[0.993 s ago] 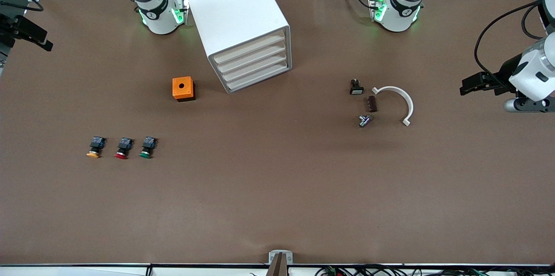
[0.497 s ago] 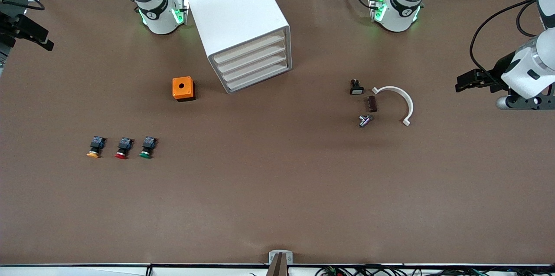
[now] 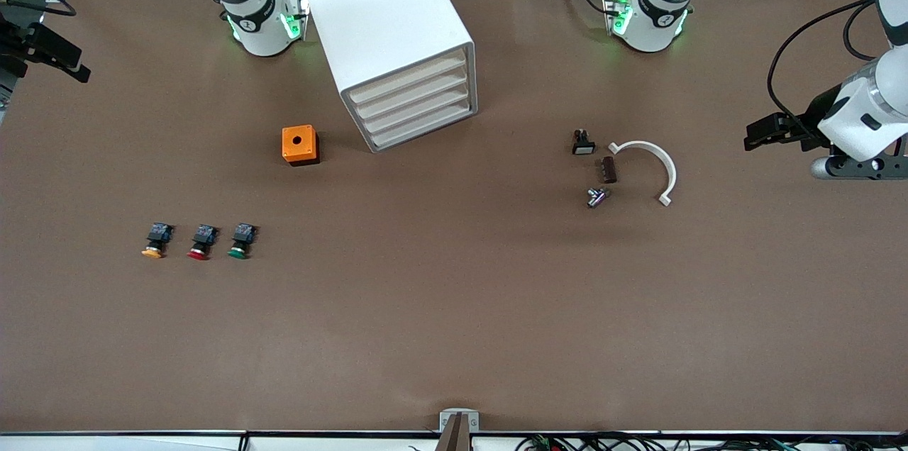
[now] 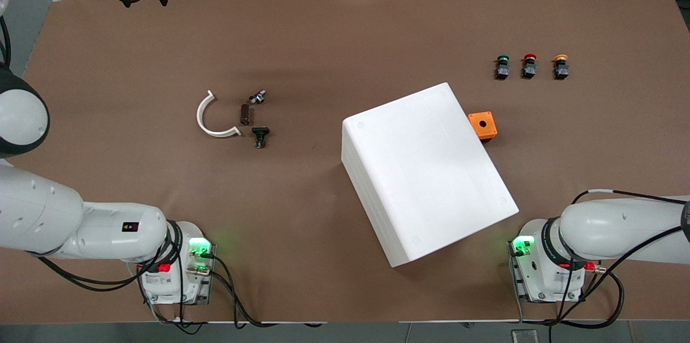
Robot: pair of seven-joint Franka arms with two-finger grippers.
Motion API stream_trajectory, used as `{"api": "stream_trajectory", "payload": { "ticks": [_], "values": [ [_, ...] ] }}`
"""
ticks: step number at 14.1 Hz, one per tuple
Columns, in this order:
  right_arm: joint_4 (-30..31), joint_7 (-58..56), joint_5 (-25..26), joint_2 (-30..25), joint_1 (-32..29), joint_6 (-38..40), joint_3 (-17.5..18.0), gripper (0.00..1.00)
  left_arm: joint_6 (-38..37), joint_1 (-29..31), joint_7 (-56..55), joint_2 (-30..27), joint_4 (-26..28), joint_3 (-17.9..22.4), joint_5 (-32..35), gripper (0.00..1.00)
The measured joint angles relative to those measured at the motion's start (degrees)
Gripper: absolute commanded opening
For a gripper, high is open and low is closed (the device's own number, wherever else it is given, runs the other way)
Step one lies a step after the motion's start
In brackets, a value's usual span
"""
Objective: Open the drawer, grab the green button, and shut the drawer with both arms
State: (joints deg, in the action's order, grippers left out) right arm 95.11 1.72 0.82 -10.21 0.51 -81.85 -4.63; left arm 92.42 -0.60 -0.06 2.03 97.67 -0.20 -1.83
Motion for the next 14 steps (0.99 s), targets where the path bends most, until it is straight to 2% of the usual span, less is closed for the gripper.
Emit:
{"api": "stream_trajectory", "payload": {
  "ticks": [5, 14],
  "values": [
    [-0.84, -1.49, 0.00, -0.03, 0.00, 0.00, -0.06, 1.00, 0.03, 0.01, -0.08, -0.22, -0.61, 0.20, 0.00, 1.00],
    [-0.97, -1.85, 0.07, -0.03, 0.00, 0.01, -0.37, 1.00, -2.06, -0.41, -4.86, -1.06, -5.93, -1.19, 0.00, 1.00]
  ]
}}
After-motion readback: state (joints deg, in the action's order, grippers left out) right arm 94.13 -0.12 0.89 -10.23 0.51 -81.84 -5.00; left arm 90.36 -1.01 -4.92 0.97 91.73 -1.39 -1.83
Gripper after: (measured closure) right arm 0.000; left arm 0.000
